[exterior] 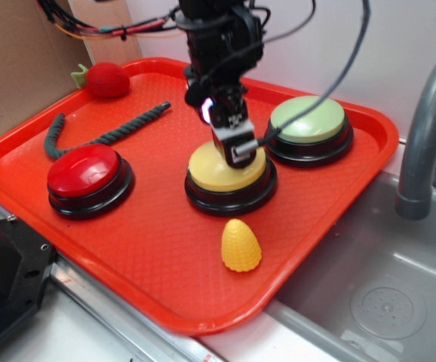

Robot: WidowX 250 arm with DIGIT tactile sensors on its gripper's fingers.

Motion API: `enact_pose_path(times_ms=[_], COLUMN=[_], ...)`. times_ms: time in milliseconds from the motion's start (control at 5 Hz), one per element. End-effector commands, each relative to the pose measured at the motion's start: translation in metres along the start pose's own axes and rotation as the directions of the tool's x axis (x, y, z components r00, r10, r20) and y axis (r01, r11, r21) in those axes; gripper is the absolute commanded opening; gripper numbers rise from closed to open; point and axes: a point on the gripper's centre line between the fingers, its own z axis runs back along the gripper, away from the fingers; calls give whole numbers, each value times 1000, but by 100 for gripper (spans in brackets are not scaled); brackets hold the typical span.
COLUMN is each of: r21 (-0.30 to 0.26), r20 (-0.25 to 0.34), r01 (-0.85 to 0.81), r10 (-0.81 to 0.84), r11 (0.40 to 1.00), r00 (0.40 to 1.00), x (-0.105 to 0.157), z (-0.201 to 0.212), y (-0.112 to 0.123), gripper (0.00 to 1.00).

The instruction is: Push the yellow button.

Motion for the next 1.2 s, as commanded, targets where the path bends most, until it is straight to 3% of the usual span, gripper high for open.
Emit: enact_pose_path(times_ms=[0, 1000], r21=[17, 32], r20=[102, 138], r01=[6, -1], r10=[-8, -3], r11=[1000, 1000], r00=[995, 990], x=[9, 4], z=[36, 66], y=[-6, -6], gripper=[100, 100])
